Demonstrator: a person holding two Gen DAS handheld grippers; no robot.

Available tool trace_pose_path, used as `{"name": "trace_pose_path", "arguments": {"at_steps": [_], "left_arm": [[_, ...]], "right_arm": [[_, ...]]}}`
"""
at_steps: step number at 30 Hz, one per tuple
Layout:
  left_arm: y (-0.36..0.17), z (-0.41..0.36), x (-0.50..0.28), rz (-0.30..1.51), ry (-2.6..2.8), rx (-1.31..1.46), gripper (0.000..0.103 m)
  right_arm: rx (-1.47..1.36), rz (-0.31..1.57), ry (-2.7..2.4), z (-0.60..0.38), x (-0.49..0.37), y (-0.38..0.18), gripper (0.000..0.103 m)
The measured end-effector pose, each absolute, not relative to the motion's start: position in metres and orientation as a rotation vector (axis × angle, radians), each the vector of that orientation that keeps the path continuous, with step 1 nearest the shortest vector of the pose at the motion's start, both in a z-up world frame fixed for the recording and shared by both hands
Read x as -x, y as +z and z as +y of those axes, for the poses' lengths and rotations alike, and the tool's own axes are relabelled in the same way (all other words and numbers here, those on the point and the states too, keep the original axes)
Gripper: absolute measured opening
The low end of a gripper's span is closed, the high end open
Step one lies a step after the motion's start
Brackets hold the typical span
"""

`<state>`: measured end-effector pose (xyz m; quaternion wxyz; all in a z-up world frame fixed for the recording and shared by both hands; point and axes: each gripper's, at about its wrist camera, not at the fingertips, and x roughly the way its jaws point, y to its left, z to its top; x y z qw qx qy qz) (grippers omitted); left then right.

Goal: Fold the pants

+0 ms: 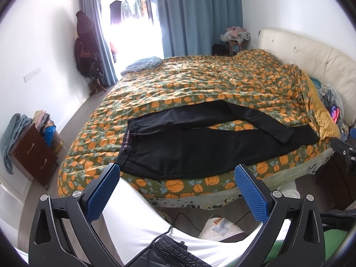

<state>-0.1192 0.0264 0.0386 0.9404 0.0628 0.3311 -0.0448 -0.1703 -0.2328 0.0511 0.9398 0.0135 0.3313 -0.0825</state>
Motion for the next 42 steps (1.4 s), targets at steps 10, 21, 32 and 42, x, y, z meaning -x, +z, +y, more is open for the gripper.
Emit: {"name": "trace_pose_path", "arguments": {"at_steps": [10, 21, 32, 42], "left_arm": [[0.0383, 0.0262, 0.1193, 0.676, -0.091, -0.128, 0.103], [0.0381, 0.0258, 0.1194, 0.676, -0.091, -0.130, 0.103], [0.0381, 0.0247, 0.1199, 0.677, -0.091, -0.129, 0.103], [0.0382, 0.0235, 0.1204, 0.676, -0.090, -0.130, 0.103]], "right_arm": [[-0.029, 0.678, -0.167, -0.2326, 0.1698, 0.0510, 0.103], [-0.024, 0.680, -0.163, -0.2322, 0.1702, 0.0500, 0.103], [-0.024, 0.680, -0.163, -0.2314, 0.1698, 0.0500, 0.103], [-0.023, 0.680, -0.165, -0.2296, 0.1695, 0.0498, 0.103]]}}
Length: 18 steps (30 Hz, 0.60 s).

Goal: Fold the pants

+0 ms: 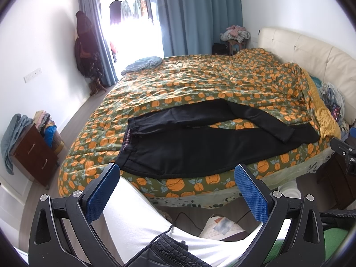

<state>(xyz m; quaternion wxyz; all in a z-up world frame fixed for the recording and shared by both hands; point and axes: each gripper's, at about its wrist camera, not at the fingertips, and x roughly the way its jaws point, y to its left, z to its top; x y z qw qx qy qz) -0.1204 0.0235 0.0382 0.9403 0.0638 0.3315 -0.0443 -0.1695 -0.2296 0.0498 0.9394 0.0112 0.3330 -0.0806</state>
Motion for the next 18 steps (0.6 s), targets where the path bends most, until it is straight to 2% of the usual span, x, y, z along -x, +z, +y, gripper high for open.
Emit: {"name": "trace_pose_path", "arguments": {"at_steps": [18], "left_arm": [[0.0383, 0.0231, 0.1201, 0.677, -0.090, -0.131, 0.103]], "right_arm": [[-0.021, 0.679, -0.165, -0.2279, 0.1689, 0.0499, 0.103]]}}
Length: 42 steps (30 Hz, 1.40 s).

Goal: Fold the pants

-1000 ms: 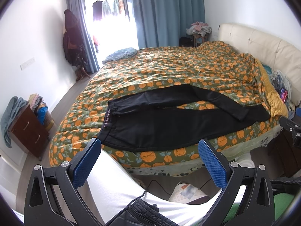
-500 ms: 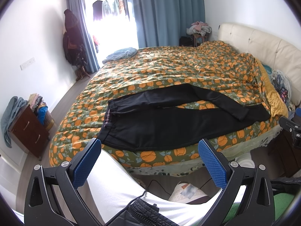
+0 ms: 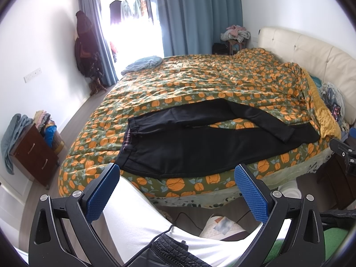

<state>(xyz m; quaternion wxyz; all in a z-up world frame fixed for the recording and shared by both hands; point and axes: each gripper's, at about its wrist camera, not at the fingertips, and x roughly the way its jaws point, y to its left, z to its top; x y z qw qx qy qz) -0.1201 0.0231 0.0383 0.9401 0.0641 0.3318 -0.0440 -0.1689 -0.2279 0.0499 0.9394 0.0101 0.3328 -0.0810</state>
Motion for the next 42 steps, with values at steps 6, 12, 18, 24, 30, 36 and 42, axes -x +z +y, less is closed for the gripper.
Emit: {"name": "trace_pose_path", "arguments": {"at_steps": [6, 12, 18, 24, 30, 36, 42], "left_arm": [[0.0385, 0.0223, 0.1205, 0.678, -0.090, -0.131, 0.103], [0.0386, 0.0220, 0.1205, 0.678, -0.090, -0.131, 0.103], [0.0387, 0.0217, 0.1205, 0.679, -0.090, -0.131, 0.103], [0.0386, 0.0219, 0.1200, 0.678, -0.090, -0.132, 0.103], [0.0387, 0.0217, 0.1201, 0.679, -0.090, -0.134, 0.103], [0.0387, 0.0219, 0.1200, 0.679, -0.091, -0.133, 0.103], [0.0388, 0.0222, 0.1196, 0.679, -0.091, -0.134, 0.103]], "right_arm": [[-0.020, 0.680, -0.166, -0.2275, 0.1686, 0.0499, 0.103], [-0.021, 0.680, -0.166, -0.2271, 0.1684, 0.0499, 0.103], [-0.020, 0.681, -0.164, -0.2269, 0.1680, 0.0498, 0.103], [-0.019, 0.682, -0.164, -0.2257, 0.1685, 0.0490, 0.103], [-0.018, 0.682, -0.165, -0.2256, 0.1681, 0.0493, 0.103], [-0.017, 0.681, -0.167, -0.2244, 0.1698, 0.0482, 0.103], [-0.017, 0.682, -0.168, -0.2247, 0.1707, 0.0480, 0.103]]}}
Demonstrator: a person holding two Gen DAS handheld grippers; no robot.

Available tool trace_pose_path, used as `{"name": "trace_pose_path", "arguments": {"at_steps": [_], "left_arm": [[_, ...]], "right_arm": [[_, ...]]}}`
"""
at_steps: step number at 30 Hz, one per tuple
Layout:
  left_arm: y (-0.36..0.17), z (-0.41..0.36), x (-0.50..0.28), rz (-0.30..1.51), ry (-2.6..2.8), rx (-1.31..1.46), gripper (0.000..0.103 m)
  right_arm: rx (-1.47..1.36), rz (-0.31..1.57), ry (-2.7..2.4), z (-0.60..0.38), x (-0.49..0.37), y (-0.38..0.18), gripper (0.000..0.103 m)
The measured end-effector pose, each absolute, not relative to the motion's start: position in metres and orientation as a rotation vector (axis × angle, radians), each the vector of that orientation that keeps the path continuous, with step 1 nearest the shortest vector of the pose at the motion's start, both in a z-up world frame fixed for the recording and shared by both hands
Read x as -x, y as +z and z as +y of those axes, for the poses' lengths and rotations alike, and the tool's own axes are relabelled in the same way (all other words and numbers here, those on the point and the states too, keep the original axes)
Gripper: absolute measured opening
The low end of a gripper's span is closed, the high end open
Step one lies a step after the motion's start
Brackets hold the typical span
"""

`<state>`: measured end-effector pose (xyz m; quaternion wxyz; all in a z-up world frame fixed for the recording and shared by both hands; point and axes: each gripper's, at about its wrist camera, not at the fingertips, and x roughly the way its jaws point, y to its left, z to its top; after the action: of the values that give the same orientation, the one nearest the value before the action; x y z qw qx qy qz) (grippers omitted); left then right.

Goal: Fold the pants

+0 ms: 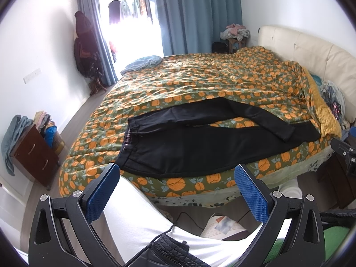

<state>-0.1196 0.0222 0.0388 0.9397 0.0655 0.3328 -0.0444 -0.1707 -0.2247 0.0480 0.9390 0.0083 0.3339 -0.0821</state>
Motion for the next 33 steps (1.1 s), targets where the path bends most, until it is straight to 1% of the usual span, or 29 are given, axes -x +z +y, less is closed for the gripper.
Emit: {"name": "trace_pose_path", "arguments": {"at_steps": [33], "left_arm": [[0.0402, 0.0193, 0.1195, 0.683, -0.089, -0.134, 0.103]], "right_arm": [[-0.007, 0.690, -0.166, -0.2227, 0.1677, 0.0458, 0.103]]}}
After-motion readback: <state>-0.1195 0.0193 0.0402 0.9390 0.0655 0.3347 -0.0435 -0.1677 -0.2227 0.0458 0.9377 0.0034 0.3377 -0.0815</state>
